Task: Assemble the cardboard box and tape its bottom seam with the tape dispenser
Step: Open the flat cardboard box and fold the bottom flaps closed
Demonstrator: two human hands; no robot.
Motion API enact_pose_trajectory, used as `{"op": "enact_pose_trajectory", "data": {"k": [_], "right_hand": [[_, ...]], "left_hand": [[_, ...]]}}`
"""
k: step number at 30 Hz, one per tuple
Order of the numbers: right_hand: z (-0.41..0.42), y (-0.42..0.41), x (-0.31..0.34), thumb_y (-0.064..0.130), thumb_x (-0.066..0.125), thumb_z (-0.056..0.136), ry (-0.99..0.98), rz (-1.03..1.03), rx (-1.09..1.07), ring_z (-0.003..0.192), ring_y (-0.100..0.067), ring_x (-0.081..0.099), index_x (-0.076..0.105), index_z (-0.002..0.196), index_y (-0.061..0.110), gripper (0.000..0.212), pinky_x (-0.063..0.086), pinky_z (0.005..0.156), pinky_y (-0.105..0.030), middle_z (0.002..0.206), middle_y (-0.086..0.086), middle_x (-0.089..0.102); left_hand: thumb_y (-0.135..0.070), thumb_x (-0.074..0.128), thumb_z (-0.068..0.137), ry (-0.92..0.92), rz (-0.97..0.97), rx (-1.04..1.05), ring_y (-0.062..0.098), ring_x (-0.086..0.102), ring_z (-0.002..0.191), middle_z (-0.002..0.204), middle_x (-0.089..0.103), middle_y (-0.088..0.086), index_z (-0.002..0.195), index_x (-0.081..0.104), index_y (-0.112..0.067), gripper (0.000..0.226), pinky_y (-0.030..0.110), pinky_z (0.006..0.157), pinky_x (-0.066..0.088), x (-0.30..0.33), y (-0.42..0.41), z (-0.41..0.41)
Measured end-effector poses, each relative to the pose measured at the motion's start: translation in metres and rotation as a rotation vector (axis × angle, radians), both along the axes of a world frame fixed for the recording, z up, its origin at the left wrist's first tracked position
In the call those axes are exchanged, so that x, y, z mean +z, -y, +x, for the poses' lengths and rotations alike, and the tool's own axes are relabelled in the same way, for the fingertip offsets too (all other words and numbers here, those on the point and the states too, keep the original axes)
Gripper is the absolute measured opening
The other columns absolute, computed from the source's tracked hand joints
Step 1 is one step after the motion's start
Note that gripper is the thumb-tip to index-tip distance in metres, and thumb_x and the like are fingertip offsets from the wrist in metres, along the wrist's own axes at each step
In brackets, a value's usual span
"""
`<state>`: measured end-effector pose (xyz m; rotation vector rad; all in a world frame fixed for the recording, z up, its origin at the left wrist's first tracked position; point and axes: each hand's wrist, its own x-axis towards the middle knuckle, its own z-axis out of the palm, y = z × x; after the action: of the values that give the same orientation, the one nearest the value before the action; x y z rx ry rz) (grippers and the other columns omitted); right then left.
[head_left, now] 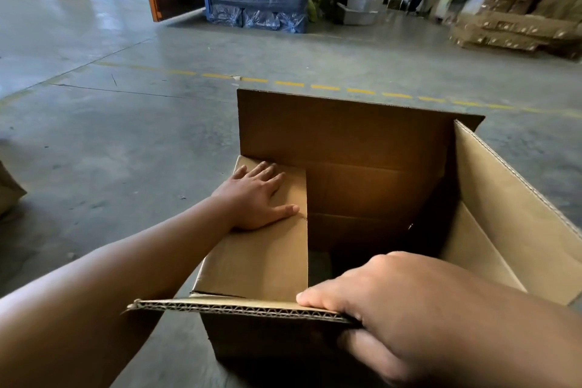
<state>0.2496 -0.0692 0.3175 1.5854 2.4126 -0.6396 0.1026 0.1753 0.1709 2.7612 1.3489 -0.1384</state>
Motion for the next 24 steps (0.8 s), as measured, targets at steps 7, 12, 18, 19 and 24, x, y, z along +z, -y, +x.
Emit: {"op": "enact_pose_trajectory", "data": {"k": [7,12,18,19,24], "right_hand": [[0.015,0.018,0.012,0.068,0.032,0.093,0.032,0.008,-0.01,0.121,-0.013,0.055,0.023,0.139,0.051,0.049,0.046,0.099,-0.037,0.131,0.014,0.059],[0.059,0.04,0.022,0.087,0.017,0.072,0.065,0.065,-0.098,0.119,-0.001,0.055,0.013,0.141,0.056,0.076,0.048,0.097,-0.031,0.133,0.022,0.057],[0.118,0.052,0.038,0.09,0.015,0.071,-0.093,0.253,-0.191,0.118,0.013,0.052,0.032,0.139,0.053,0.079,0.047,0.095,-0.018,0.131,0.033,0.055],[0.13,0.054,0.043,0.087,0.022,0.074,-0.156,0.316,-0.222,0.114,0.017,0.052,0.037,0.135,0.054,0.072,0.046,0.091,-0.013,0.126,0.036,0.057],[0.209,0.052,0.052,0.075,0.047,0.079,-0.637,0.645,-0.47,0.104,0.004,0.066,0.065,0.117,0.047,0.05,0.049,0.089,-0.016,0.108,0.024,0.072]], "left_hand": [[-0.091,0.008,0.076,-0.142,-0.002,-0.048,0.019,0.0,0.153,0.166,-0.001,-0.004,0.157,0.002,-0.037,0.098,0.047,0.123,0.006,0.022,0.008,-0.007],[-0.095,0.005,0.071,-0.202,0.235,-0.231,0.024,0.042,0.14,0.161,0.03,-0.005,0.155,0.016,-0.041,0.1,0.046,0.108,0.042,0.083,0.011,0.005],[-0.082,0.028,0.085,0.064,0.346,-0.31,0.028,0.054,0.127,0.15,0.044,-0.004,0.152,0.029,-0.038,0.08,0.046,0.097,0.049,0.154,0.027,0.103],[-0.08,0.031,0.086,0.114,0.316,-0.281,0.029,0.053,0.127,0.151,0.042,-0.003,0.152,0.028,-0.037,0.079,0.047,0.096,0.049,0.159,0.03,0.123],[-0.079,0.03,0.088,0.176,0.269,-0.162,0.024,0.024,0.149,0.165,0.018,0.0,0.157,0.012,-0.033,0.085,0.052,0.115,0.026,0.143,0.025,0.191]]}}
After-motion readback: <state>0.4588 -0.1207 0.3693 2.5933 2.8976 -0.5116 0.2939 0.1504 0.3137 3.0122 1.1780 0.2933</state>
